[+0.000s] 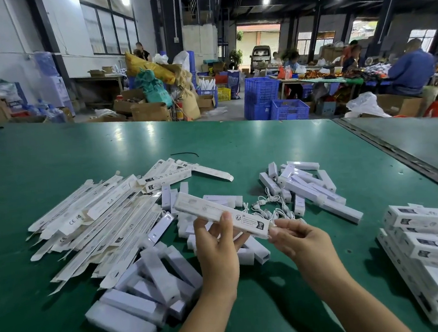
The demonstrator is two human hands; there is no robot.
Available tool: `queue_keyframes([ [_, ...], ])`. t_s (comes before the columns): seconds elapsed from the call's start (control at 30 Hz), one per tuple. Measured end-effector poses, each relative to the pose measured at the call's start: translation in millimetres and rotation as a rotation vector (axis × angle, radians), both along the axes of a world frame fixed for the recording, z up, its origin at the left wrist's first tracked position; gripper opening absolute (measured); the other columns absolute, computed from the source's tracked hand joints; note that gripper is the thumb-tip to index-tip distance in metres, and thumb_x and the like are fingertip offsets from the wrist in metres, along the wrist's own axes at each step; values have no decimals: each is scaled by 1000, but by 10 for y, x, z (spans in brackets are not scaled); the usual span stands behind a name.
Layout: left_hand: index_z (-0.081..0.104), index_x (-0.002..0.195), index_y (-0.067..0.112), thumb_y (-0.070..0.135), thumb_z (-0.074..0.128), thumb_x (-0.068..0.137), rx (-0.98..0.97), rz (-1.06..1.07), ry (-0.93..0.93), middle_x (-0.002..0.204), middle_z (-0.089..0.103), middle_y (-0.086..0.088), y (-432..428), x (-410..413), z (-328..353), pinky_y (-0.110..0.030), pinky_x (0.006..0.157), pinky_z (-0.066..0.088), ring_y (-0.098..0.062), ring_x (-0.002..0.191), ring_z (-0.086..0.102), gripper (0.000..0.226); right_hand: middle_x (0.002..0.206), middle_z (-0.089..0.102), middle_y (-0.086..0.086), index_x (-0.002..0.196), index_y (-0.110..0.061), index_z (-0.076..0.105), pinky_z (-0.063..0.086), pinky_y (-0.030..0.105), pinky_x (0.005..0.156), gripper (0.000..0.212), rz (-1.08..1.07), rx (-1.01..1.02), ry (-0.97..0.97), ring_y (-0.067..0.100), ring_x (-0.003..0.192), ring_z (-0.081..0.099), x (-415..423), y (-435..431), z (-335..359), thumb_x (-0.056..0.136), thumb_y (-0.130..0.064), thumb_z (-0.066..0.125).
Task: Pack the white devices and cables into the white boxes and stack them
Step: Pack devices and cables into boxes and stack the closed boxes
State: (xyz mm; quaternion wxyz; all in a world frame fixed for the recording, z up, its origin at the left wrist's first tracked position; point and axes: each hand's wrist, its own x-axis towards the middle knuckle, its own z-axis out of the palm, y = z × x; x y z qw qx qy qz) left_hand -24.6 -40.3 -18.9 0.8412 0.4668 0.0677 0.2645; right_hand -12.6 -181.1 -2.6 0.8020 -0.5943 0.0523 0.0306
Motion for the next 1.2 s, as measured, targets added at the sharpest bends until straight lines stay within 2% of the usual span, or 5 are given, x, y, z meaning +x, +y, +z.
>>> queue_keyframes([
  [0.23,53,106,19,19,55,99,-2,-55,18,99,75,-11,-31,3,-18,-30,67,60,-27,91,74,8,75,73,8,89,-2,62,57,20,60,21,-18,223,152,12,61,68,0,26,-32,71,1,73],
  [0.7,53,116,15,42,63,80,33,-137,55,99,77,-10,61,29,-37,-33,64,61,-31,87,75,46,65,64,9,104,-12,70,38,23,42,27,203,-139,-34,17,42,53,-85,-15,44,86,7,62],
  [0.93,-6,146,61,42,63,83,312,-242,47,122,68,-7,41,-36,-57,-38,63,62,-26,86,75,95,43,50,-4,49,-15,58,31,17,43,34,-85,-574,-321,4,40,36,-54,12,-4,80,-7,71],
  [1.07,25,141,67,63,72,77,612,-320,-5,125,68,9,16,-94,-78,-44,87,58,-15,105,70,79,46,51,-5,56,-11,58,33,17,44,28,-187,-558,-393,4,44,38,-46,-6,-43,79,-10,72],
  [1.2,45,130,58,57,75,76,663,-347,-35,107,71,13,9,-129,-70,-29,68,59,-13,77,72,62,50,54,-5,62,-17,59,37,19,46,25,-164,-520,-468,5,45,43,-79,-2,-44,79,-10,76],
])
